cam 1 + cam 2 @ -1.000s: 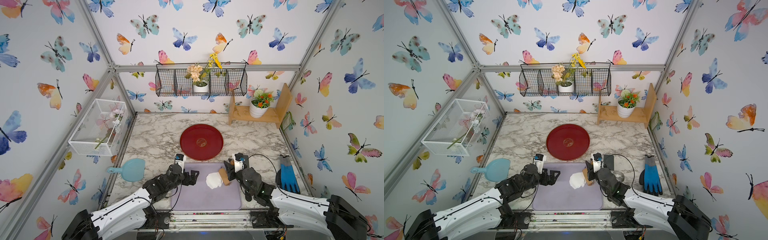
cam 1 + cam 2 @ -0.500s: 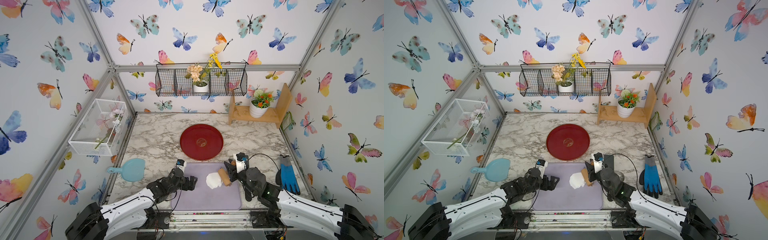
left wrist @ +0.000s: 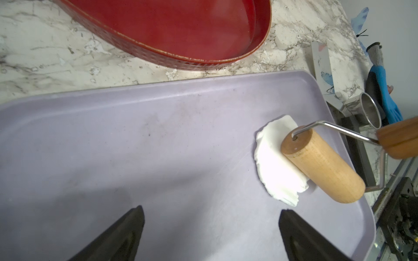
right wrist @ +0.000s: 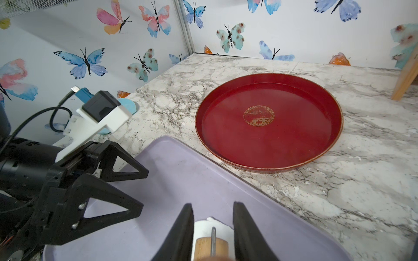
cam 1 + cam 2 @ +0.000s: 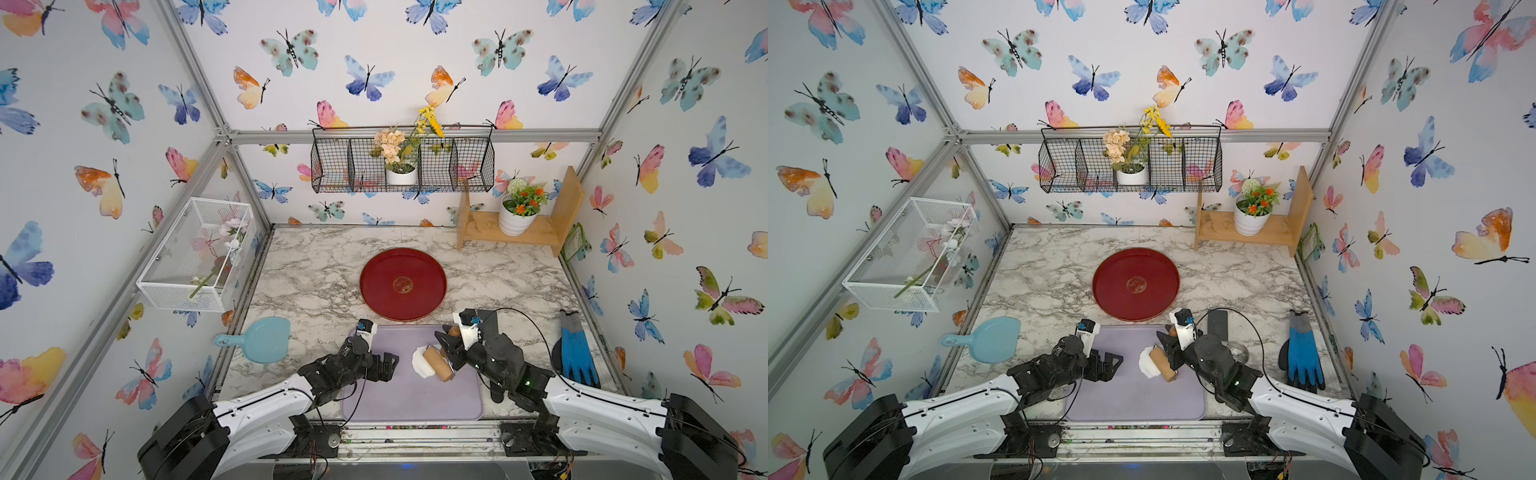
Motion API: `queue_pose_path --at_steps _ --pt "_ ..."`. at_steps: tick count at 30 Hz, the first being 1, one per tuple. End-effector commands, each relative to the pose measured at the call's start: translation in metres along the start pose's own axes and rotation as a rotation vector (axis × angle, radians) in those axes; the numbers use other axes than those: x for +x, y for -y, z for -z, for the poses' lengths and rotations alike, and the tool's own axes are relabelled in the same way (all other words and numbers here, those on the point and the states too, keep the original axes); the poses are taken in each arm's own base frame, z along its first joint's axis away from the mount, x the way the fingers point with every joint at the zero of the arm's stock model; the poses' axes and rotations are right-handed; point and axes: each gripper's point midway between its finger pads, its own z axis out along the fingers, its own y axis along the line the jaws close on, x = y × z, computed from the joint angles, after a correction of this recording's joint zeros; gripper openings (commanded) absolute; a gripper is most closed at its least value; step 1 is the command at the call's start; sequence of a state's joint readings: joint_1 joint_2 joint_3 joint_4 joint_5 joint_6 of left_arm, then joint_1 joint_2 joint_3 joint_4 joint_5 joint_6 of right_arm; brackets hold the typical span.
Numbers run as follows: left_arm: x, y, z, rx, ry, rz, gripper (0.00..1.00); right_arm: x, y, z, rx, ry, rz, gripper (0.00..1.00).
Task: Roll out the dumpling wrappers from the dough
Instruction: Flatten out the dough on the work surface.
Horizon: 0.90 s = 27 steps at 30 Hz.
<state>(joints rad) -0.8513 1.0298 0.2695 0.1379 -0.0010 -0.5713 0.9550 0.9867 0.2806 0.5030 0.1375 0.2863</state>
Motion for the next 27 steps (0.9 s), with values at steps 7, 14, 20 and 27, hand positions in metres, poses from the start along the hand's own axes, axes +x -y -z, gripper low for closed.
queue_pose_path --at_steps 7,14,20,27 --pt "-0.001 -0.019 0.004 -0.103 0.020 0.059 0.99 0.018 0.007 0.001 0.025 -0.031 0.013 0.02" --pt "-0.030 -0.033 0.038 -0.245 0.112 0.086 0.99 0.010 0.008 0.000 0.039 -0.013 0.016 0.02" --pt "-0.016 -0.066 0.053 -0.426 0.081 0.129 1.00 0.008 0.005 -0.005 0.032 -0.020 0.008 0.02" --pt "-0.002 -0.083 0.053 -0.487 0.076 0.187 0.92 0.005 0.003 -0.005 0.022 -0.016 0.008 0.02"
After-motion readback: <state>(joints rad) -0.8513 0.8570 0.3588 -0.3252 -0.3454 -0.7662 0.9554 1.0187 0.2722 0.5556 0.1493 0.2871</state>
